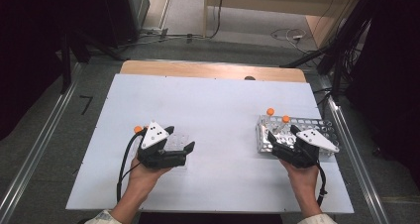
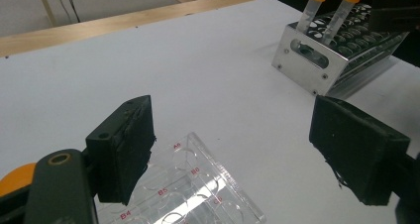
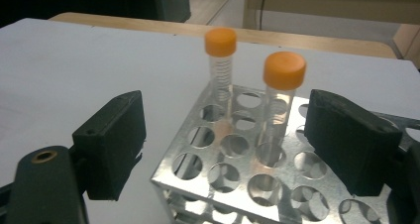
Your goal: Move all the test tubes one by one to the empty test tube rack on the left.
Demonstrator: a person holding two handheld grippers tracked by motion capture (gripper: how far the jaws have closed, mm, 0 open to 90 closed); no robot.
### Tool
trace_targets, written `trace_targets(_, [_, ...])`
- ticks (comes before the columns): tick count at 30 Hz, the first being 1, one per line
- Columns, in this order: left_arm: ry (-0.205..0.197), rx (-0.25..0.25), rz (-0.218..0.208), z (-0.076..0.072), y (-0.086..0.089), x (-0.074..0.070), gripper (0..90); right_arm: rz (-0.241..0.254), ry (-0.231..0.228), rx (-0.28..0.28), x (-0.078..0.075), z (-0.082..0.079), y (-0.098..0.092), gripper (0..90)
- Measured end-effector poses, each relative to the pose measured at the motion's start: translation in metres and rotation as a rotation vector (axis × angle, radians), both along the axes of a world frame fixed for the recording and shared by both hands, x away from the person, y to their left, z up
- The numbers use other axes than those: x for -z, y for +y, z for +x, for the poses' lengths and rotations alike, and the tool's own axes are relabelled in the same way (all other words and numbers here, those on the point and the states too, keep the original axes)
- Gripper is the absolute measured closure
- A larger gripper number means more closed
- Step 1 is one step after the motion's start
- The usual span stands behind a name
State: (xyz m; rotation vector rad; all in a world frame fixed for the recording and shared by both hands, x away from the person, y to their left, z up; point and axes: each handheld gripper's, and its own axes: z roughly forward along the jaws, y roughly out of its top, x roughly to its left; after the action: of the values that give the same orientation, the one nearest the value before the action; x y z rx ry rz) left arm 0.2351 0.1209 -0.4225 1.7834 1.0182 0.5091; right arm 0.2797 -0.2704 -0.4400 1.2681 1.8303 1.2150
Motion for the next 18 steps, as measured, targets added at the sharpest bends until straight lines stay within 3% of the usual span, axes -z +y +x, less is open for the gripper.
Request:
trace_targets(10, [0.006, 0.007, 0.002, 0.001, -0.001, 0.001, 18.4, 0.011, 0.024, 0.069, 0.015, 0.027, -0.008, 23.2])
trace_targets(18, [0.007, 0.009, 0.005, 0.000, -0.003, 0.002, 18.9, -0.013, 0.015, 0.081, 0.021, 0.033, -0.010, 43.1])
